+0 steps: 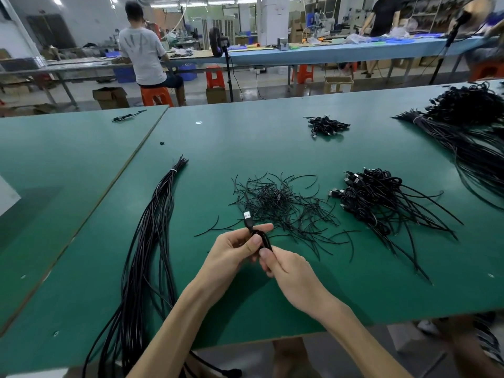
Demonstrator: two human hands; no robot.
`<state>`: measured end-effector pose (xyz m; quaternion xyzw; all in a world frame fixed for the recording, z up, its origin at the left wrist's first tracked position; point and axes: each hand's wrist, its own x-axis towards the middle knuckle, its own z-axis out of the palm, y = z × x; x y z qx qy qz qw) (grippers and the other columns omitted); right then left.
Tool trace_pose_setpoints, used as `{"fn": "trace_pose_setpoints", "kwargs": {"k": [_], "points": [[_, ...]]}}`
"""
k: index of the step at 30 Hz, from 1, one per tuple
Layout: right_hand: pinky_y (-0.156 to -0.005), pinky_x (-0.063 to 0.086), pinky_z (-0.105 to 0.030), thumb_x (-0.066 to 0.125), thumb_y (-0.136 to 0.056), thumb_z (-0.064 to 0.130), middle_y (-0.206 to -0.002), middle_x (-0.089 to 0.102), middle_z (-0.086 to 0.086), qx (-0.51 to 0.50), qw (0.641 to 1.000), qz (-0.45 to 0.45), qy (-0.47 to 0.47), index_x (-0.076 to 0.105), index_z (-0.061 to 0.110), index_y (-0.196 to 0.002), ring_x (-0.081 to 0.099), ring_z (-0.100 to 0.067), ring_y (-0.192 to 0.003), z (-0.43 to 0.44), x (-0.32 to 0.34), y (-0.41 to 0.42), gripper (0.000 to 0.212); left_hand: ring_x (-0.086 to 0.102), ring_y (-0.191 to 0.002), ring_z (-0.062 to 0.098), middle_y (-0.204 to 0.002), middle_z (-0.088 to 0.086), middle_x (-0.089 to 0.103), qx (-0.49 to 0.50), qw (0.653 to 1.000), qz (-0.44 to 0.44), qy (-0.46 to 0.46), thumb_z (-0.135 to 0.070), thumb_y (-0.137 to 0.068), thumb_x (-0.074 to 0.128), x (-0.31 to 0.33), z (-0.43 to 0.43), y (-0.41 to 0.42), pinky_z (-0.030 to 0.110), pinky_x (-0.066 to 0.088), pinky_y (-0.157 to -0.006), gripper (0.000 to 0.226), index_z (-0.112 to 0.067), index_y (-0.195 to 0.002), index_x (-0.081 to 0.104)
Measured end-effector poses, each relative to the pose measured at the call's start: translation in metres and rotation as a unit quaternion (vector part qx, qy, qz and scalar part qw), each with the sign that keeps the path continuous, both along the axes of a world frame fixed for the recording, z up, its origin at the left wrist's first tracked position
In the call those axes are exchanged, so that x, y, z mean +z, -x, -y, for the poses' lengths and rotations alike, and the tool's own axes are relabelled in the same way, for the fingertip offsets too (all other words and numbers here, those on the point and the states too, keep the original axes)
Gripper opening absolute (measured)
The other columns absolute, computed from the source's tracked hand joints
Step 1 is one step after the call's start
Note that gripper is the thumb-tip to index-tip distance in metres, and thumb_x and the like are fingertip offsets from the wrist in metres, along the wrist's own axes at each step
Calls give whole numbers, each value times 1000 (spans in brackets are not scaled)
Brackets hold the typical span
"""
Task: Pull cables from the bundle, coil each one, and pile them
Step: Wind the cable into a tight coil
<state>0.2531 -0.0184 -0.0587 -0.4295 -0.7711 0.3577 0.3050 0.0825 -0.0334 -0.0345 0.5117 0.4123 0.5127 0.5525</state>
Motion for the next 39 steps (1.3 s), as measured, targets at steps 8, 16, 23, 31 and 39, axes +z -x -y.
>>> {"fn": "trace_pose_setpoints", "kwargs": {"k": [8, 16, 23, 31, 39], "points": [[-62, 39, -24, 28, -97, 72, -73, 62, 18, 16, 996, -66, 57, 64, 34, -89, 53, -1, -64, 0, 2, 1, 53, 54, -70, 26, -73, 9, 63, 9, 999, -12, -30, -34, -95, 68, 0, 0, -1, 47, 47, -76, 27, -8, -102, 72], [-52, 29, -28, 15, -101, 60, -58, 51, 14, -66, 982, 114, -136, 51, 33, -96, 50, -8, -51, 12, 13, 9, 45, 56, -62, 16, -73, 4, 65, 102, 988, -91, -75, -9, -101, 62, -3, -1, -5, 25, 50, -66, 14, -2, -89, 67], [-32, 37, -23, 46, -103, 38, -62, 57, 7, -126, 910, 247, -308, 59, 17, -90, 58, -12, -38, 21, 10, 19, 28, 56, -59, 11, -65, -1, 64, 165, 976, -132, -55, -1, -100, 61, -5, -3, -4, 21, 48, -62, 15, -5, -88, 70], [-33, 22, -23, 68, -92, 35, -45, 47, 8, -154, 876, 308, -336, 52, 20, -73, 46, -9, -28, 22, 14, 26, 29, 55, -59, 14, -63, -2, 64, 169, 977, -130, -20, -5, -99, 65, -5, -3, -7, 24, 46, -59, 15, -9, -86, 72], [-34, 23, -26, 52, -101, 34, -48, 47, 8, -115, 883, 328, -315, 53, 21, -76, 45, -13, -29, 22, 19, 22, 29, 59, -67, 10, -75, -4, 68, 177, 972, -154, -27, -4, -100, 62, -4, -2, -7, 22, 48, -65, 16, -10, -87, 70]]}}
